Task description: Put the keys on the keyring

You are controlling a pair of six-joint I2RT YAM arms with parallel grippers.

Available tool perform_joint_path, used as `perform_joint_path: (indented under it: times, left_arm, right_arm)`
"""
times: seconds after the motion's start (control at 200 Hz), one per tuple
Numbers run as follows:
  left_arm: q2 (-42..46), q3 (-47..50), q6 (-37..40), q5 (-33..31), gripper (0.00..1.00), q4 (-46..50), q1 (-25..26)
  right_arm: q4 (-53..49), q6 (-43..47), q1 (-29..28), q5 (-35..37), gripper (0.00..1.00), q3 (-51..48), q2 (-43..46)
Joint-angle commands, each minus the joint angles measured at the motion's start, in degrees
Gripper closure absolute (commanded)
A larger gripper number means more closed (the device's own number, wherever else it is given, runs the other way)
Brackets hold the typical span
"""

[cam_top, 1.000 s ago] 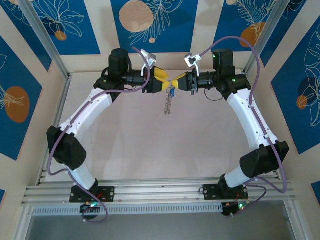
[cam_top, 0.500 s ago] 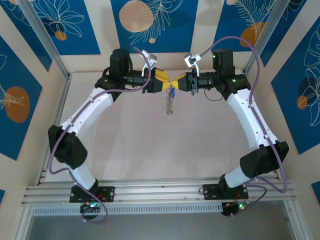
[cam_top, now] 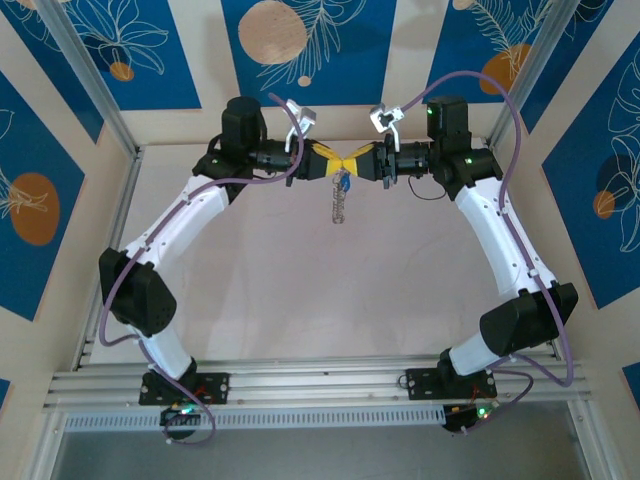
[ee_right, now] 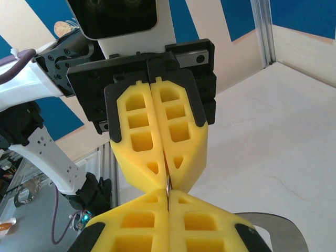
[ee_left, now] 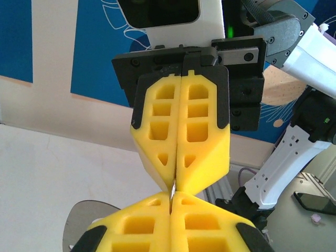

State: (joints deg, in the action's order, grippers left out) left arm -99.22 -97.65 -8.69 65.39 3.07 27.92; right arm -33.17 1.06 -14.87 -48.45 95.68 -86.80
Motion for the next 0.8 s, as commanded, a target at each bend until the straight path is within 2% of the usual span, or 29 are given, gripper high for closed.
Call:
perform_joint_path:
  times: [0.0,0.065,0.1,0.155,0.51,0.795]
  left_arm:
    - [0.03,-0.55,-1.72,1.5,1.0,-5.47,0.82]
    - [0.55,0.88,-4.12,1.03,1.0,-9.52,0.82]
    - [0.74,1.67,-5.41,0.77,1.0,-11.65,0.82]
    - [1.13,2.91,-7.91,0.46,1.0,-15.41,0.77]
    - [0.87,7.63,-24.87,-0.46,1.0,-38.94,0.82]
    - [0.01,8.0,-33.0,0.61,1.0,-48.21,1.11]
  right_arm:
    - [0.98,-1.24,-0.17,-0.95,0.96,0.43,1.13]
    - [2.56,-2.58,0.48,-0.58,0.74,-0.54,2.07]
    - [4.18,-3.78,1.15,-0.55,0.67,-1.79,3.04]
    - [7.4,-6.06,2.46,-0.47,0.61,-4.2,4.92]
    - [23.5,-15.89,7.63,-1.45,0.54,-17.75,12.45]
    - [34.62,-22.65,6.94,-5.71,0.49,-21.94,11.04]
